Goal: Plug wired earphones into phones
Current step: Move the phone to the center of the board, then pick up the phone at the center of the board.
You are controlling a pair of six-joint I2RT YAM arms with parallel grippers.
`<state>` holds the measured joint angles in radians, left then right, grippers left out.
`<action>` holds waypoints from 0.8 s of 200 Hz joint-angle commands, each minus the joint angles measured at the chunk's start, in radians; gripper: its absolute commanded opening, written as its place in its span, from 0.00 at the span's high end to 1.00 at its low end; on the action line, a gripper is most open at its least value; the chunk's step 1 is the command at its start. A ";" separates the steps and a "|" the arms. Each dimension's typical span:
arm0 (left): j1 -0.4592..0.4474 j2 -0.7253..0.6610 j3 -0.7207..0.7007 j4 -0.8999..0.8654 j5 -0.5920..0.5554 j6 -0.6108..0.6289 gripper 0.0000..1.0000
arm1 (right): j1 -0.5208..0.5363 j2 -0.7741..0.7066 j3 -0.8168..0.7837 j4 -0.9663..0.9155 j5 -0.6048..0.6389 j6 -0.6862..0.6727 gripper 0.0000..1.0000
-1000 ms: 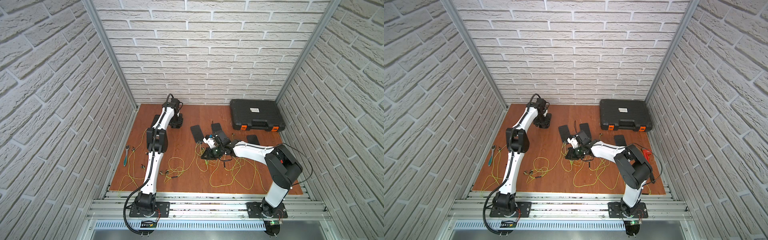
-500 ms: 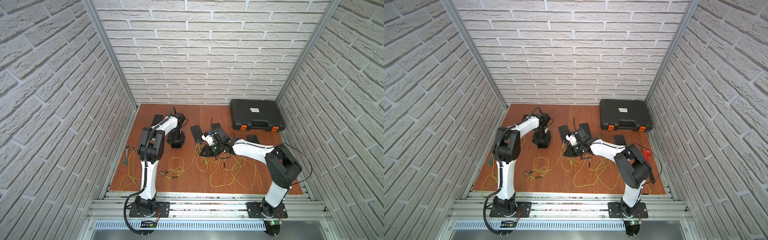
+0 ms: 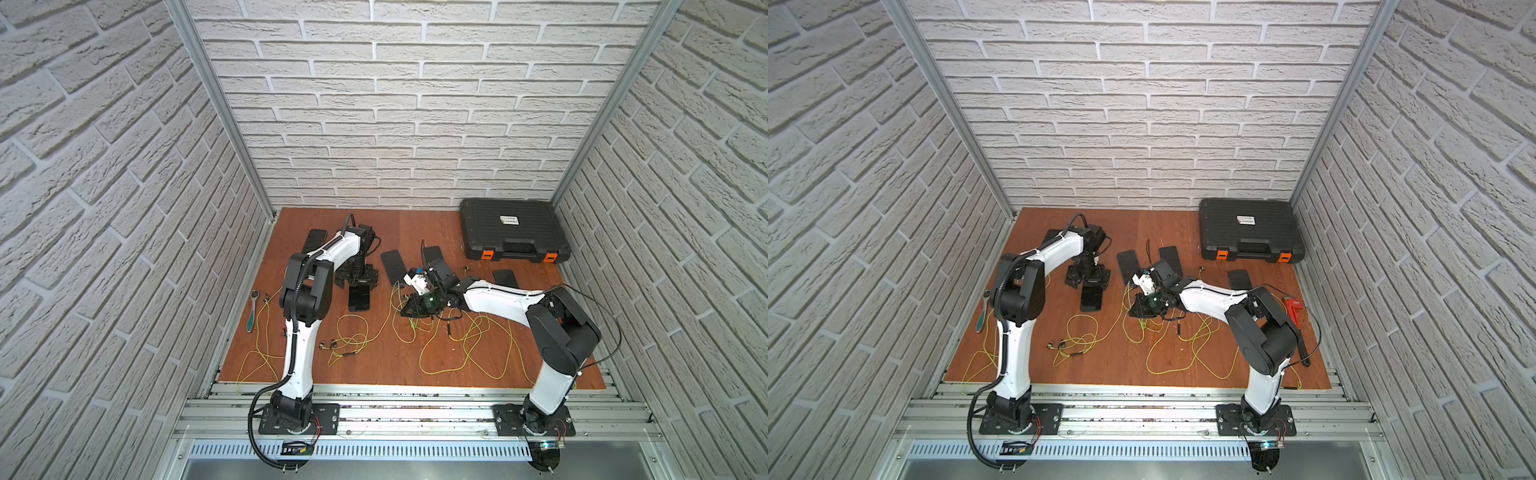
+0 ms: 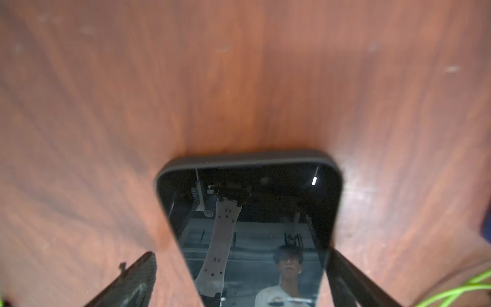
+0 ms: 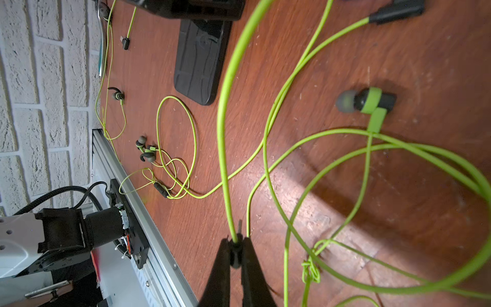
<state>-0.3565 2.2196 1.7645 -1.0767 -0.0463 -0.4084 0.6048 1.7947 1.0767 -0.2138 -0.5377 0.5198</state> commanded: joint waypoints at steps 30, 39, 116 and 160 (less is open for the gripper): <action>-0.063 0.065 0.005 -0.084 0.001 -0.016 0.02 | -0.013 -0.046 -0.014 0.016 0.007 -0.020 0.94; -0.071 0.057 -0.019 -0.086 0.008 -0.033 0.02 | -0.013 -0.049 -0.014 0.014 0.008 -0.021 0.94; -0.075 -0.006 -0.199 0.025 0.033 -0.125 0.06 | -0.025 -0.051 -0.017 0.003 0.005 -0.033 0.94; -0.053 0.022 -0.150 0.041 0.016 -0.140 0.24 | -0.025 -0.077 -0.039 0.002 0.011 -0.035 0.94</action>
<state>-0.4267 2.1540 1.6291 -1.0565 0.0383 -0.5224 0.5842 1.7718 1.0607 -0.2214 -0.5320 0.4980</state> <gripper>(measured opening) 0.809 0.095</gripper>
